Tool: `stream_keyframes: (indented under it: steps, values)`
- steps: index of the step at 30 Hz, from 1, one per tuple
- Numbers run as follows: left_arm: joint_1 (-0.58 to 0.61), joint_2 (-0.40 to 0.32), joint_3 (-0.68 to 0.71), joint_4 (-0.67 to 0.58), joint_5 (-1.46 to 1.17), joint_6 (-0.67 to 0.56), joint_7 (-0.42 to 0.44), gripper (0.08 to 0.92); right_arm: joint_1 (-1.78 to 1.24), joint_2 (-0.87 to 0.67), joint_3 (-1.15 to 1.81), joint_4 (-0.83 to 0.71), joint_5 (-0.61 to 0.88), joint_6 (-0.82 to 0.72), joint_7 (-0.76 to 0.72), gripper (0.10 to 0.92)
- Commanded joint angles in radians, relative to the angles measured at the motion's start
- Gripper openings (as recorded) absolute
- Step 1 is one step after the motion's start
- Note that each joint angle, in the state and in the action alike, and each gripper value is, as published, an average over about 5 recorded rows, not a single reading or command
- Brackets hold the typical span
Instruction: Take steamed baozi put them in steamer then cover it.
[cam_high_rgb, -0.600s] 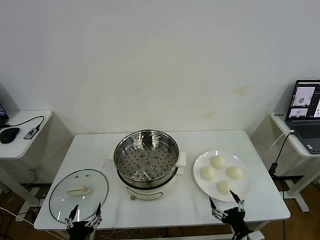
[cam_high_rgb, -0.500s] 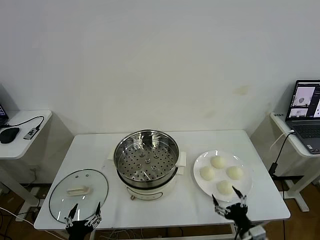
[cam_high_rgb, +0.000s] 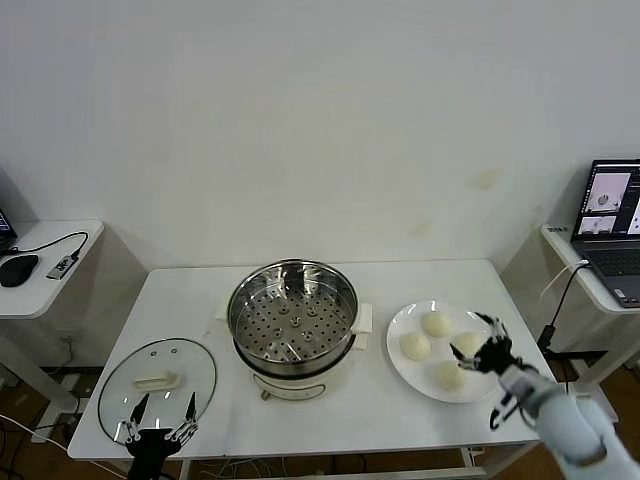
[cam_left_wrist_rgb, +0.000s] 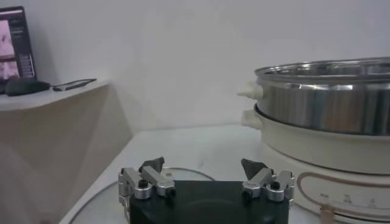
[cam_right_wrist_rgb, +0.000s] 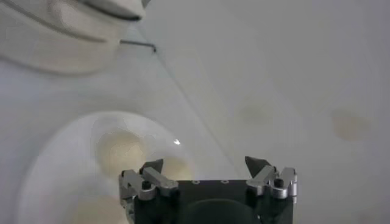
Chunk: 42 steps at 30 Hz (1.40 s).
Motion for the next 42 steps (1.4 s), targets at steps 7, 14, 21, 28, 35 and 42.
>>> stream_keyframes:
  steps: [7,14,21,28,35,42]
  values:
    - [-0.013,-0.007,-0.023,0.007,0.049,-0.006,-0.012,0.823,0.692,-0.135,-0.587,-0.339,-0.048,-0.003,-0.358,0.823]
    - [-0.018,-0.01,-0.033,0.004,0.051,-0.004,-0.015,0.823,0.905,-0.055,-0.855,-0.506,0.013,-0.002,-0.477,0.823]
    - [-0.009,-0.014,-0.048,-0.002,0.05,-0.004,-0.022,0.823,0.965,0.024,-0.956,-0.594,0.025,0.005,-0.53,0.823]
    - [0.002,-0.008,-0.071,-0.005,0.047,-0.004,-0.023,0.823,0.948,0.09,-0.965,-0.683,0.002,0.017,-0.542,0.823]
    - [-0.003,-0.01,-0.075,-0.001,0.046,-0.005,-0.022,0.823,0.928,0.134,-0.952,-0.739,-0.021,0.034,-0.514,0.823]
    - [-0.004,-0.008,-0.083,0.003,0.046,-0.007,-0.021,0.823,0.905,0.171,-0.94,-0.779,-0.045,0.041,-0.5,0.823]
